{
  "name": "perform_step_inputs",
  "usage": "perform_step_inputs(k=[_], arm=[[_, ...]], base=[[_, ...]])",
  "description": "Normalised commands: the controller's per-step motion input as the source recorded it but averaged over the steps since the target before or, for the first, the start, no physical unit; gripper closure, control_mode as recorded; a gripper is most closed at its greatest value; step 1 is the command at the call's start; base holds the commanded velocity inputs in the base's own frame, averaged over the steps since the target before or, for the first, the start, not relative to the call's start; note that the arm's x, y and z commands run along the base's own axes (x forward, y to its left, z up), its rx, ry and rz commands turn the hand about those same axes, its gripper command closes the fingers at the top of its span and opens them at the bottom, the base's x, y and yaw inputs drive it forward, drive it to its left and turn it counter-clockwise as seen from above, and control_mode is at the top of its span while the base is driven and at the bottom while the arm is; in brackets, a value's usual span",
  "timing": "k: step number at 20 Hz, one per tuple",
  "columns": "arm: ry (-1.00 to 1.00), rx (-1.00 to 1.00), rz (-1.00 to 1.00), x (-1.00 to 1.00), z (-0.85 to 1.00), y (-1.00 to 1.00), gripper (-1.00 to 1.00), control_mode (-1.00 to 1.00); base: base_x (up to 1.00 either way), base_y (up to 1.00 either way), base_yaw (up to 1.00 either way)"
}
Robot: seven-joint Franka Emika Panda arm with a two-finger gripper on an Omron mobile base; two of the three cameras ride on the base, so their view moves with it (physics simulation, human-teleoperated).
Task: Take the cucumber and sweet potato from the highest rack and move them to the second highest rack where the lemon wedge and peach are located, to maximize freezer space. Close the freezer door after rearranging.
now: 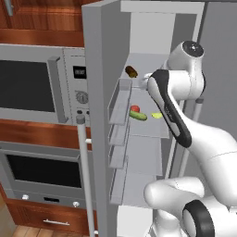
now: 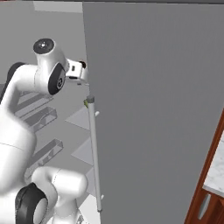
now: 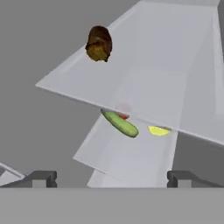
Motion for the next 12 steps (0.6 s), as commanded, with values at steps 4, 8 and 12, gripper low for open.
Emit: perform_step_inputs(k=[4, 8, 12], arm=[[0.02, 0.01, -0.05, 0.34, 0.04, 0.06, -1.00, -1.00], [0.00, 0.00, -0.02, 0.43, -0.07, 0.19, -1.00, -1.00], [0.00, 0.00, 0.00, 0.56, -0.12, 0.13, -1.00, -1.00]], base=[[0.00, 0.00, 0.00], [0.00, 0.00, 0.00], [0.00, 0.00, 0.00]])
